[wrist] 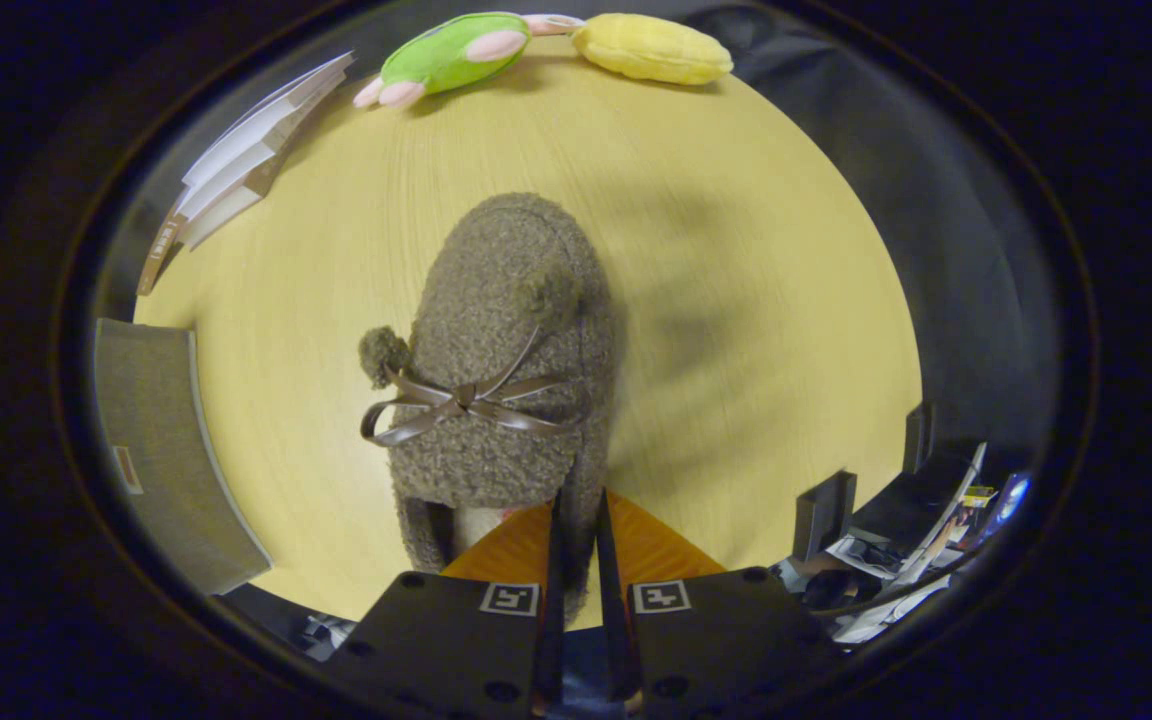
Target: Open the storage box then place both shoes into the box .Put the left shoe in first, then the right shoe, with the right side of both shoes facing outward in a uniform manner.
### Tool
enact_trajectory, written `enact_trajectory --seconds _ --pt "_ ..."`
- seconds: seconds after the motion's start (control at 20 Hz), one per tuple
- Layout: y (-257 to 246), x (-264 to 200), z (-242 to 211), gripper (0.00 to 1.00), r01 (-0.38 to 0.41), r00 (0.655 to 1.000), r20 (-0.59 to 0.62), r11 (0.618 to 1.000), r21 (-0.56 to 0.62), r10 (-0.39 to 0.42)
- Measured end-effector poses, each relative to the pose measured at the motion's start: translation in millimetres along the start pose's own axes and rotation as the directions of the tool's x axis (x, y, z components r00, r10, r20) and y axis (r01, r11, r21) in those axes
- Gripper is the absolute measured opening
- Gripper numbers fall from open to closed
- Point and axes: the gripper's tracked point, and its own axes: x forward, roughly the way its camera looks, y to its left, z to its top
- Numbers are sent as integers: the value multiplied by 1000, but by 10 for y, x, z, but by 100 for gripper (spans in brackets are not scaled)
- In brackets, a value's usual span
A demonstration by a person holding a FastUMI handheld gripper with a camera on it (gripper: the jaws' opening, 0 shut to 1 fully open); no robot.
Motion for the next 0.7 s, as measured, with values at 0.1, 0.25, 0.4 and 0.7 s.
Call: enact_trajectory --seconds 0.1,0.25,0.4,0.7 --pt "5 0 -6 20 6 1000 -2 1000 3 -6" --pt "22 2 0 11 6 1000 8 1000 -16 -6" --pt "44 -30 -37 6 27 1000 0 999 -24 -27" --pt "182 -348 -204 4 88 996 28 995 -38 -87"
